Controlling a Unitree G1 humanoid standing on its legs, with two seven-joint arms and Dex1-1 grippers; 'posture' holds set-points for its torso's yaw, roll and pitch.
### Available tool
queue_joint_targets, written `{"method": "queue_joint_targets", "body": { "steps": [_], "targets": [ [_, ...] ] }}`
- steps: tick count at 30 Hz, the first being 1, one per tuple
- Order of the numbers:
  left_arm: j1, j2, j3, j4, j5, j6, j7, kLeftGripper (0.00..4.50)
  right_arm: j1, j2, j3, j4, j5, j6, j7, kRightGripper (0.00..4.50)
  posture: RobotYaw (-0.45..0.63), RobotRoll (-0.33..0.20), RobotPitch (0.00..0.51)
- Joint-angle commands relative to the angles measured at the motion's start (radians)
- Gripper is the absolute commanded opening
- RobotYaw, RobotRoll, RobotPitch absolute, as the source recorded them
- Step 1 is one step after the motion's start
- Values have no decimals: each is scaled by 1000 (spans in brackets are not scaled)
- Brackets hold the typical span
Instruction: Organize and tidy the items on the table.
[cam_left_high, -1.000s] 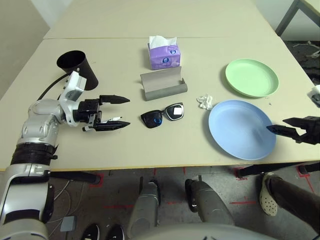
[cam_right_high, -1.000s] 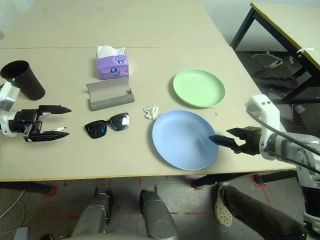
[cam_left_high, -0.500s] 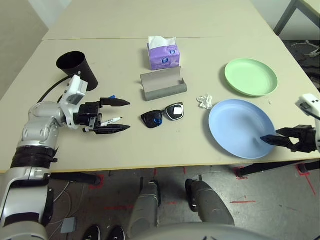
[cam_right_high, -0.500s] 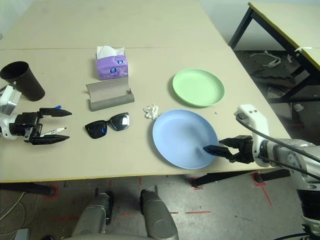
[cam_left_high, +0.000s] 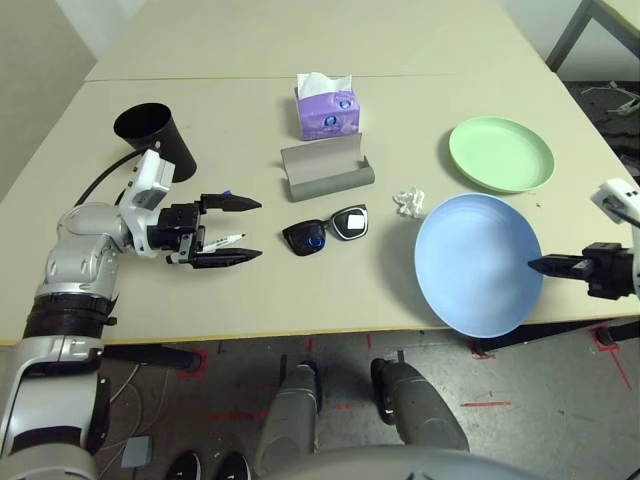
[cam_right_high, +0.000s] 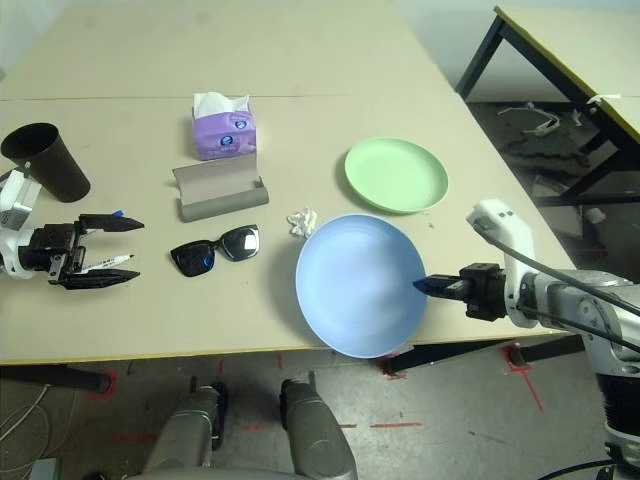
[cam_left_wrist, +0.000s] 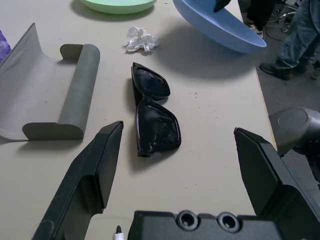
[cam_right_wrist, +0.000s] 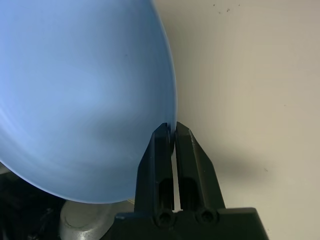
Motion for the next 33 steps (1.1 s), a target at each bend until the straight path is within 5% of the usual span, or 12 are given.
{"method": "queue_joint_targets", "body": {
  "steps": [1, 6, 17, 33],
  "targets": [
    [13, -9, 5, 0, 22, -6, -4, 4500, -108, 40, -16, 40, 46, 43, -16, 33, -263, 0, 210],
    [17, -16, 4, 7, 41, -24, -7, 4500, -307, 93, 10, 148, 45, 44, -33, 33, -260, 0, 211],
    [23, -35, 24, -1, 39, -32, 14, 4500, -732, 250, 69, 642, -164, -215, -199, 33, -244, 0, 209],
    [40, -46, 34, -37, 35, -12, 42, 4500, -966, 243, 30, 1110, -344, -558, -413, 33, -241, 0, 212]
  ]
}}
